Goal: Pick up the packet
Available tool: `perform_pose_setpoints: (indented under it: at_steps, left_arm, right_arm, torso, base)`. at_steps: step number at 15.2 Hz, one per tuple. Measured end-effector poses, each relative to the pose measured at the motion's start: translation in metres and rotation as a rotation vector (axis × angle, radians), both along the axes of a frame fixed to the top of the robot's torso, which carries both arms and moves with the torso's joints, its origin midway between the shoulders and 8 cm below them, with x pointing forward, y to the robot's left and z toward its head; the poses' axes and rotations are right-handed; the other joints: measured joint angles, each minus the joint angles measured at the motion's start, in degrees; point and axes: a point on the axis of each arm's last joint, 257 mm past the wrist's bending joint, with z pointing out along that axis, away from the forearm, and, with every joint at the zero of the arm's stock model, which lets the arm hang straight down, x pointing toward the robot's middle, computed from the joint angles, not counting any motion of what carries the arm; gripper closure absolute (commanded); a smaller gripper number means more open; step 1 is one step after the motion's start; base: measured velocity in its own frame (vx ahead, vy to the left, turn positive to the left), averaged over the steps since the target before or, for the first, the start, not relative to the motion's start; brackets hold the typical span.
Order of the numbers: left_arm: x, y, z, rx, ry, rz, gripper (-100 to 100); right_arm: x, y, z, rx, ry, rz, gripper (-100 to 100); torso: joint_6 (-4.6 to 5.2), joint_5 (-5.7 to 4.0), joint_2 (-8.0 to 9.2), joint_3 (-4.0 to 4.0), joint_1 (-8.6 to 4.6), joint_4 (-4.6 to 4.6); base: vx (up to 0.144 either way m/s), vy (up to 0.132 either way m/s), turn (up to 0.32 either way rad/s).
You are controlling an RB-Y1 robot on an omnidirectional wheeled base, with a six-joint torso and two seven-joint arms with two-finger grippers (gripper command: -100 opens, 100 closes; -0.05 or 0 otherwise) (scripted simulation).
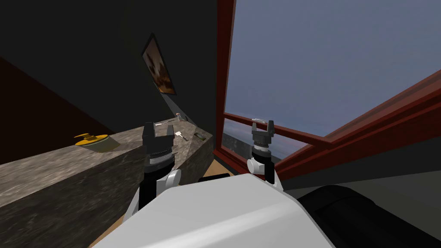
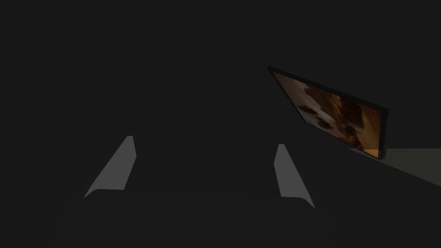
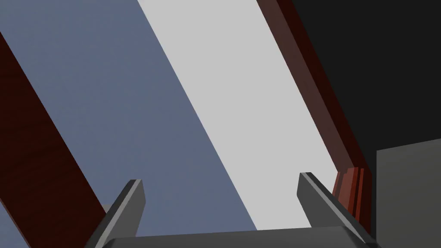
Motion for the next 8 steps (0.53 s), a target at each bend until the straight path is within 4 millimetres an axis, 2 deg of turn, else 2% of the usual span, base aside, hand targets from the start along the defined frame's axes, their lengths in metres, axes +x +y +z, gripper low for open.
perform_pose_setpoints:
  at_steps: [3, 8]
  left_arm:
    - [0.007, -0.005, -0.006, 0.039, 0.029, -0.016, -100]
    - [0.030, -0.006, -0.028, 0.113, 0.126, -0.031, -100]
  right_arm:
    - [0.000, 0.000, 0.000, 0.000, 0.000, 0.000, 0]
    - [0.000, 0.000, 0.000, 0.000, 0.000, 0.000, 0]
  torso:
    - [0.01, 0.00, -0.02, -0.01, 0.02, 0.00]
    - [0.02, 0.01, -0.05, -0.03, 0.02, -0.01]
  base:
    - [0.006, -0.002, -0.046]
    - [0.009, -0.001, -0.060]
